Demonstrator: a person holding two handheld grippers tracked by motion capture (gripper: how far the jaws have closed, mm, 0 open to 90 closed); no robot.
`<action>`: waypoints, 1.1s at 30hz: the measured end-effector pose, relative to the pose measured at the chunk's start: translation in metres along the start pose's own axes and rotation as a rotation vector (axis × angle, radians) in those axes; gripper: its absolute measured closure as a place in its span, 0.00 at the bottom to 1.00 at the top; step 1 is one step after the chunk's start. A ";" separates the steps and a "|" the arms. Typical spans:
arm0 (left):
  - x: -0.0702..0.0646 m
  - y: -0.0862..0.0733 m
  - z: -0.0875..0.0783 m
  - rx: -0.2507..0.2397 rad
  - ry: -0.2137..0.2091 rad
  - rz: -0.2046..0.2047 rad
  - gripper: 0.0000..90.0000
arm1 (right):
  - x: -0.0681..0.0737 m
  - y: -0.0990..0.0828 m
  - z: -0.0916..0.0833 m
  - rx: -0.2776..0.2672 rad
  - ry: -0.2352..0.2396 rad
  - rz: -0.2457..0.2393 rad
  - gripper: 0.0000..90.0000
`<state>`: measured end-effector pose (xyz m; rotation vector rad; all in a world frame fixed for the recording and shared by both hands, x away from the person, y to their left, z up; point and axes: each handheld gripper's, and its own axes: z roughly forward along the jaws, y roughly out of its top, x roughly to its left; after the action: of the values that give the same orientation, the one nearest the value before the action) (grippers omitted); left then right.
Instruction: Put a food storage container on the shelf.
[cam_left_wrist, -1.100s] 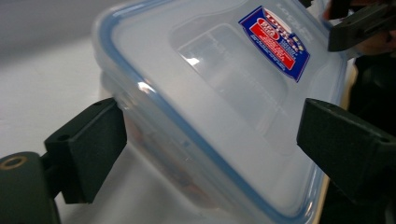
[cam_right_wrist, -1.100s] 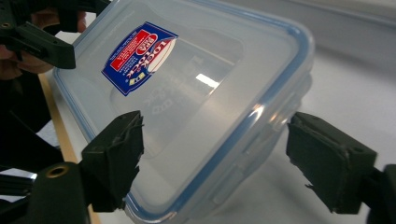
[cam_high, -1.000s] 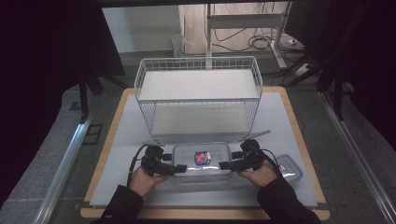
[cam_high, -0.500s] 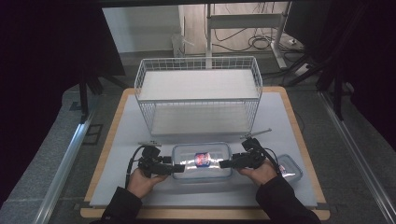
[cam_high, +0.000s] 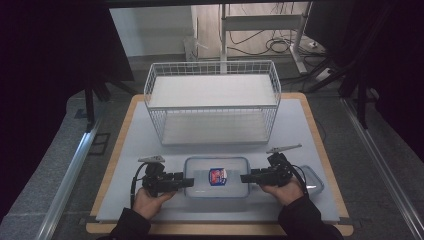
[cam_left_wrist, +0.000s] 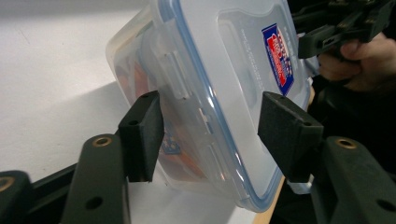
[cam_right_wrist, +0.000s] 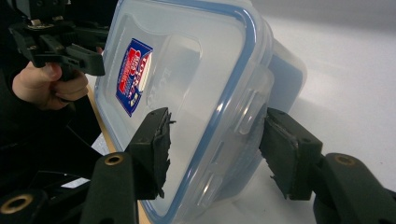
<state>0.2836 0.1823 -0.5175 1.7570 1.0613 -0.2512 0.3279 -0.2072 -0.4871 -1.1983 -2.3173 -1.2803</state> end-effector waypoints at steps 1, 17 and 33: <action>0.001 0.000 -0.001 -0.002 -0.007 -0.003 0.48 | -0.001 0.000 0.000 -0.002 0.007 0.003 0.48; 0.002 -0.006 -0.008 -0.018 -0.054 -0.037 0.58 | -0.003 -0.010 -0.005 -0.042 0.063 0.084 0.56; 0.003 -0.005 -0.008 -0.028 -0.064 -0.047 0.60 | 0.001 -0.014 -0.007 -0.051 0.053 0.060 0.56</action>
<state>0.2790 0.1910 -0.5187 1.6897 1.0559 -0.3183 0.3157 -0.2163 -0.4903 -1.2250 -2.2073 -1.3412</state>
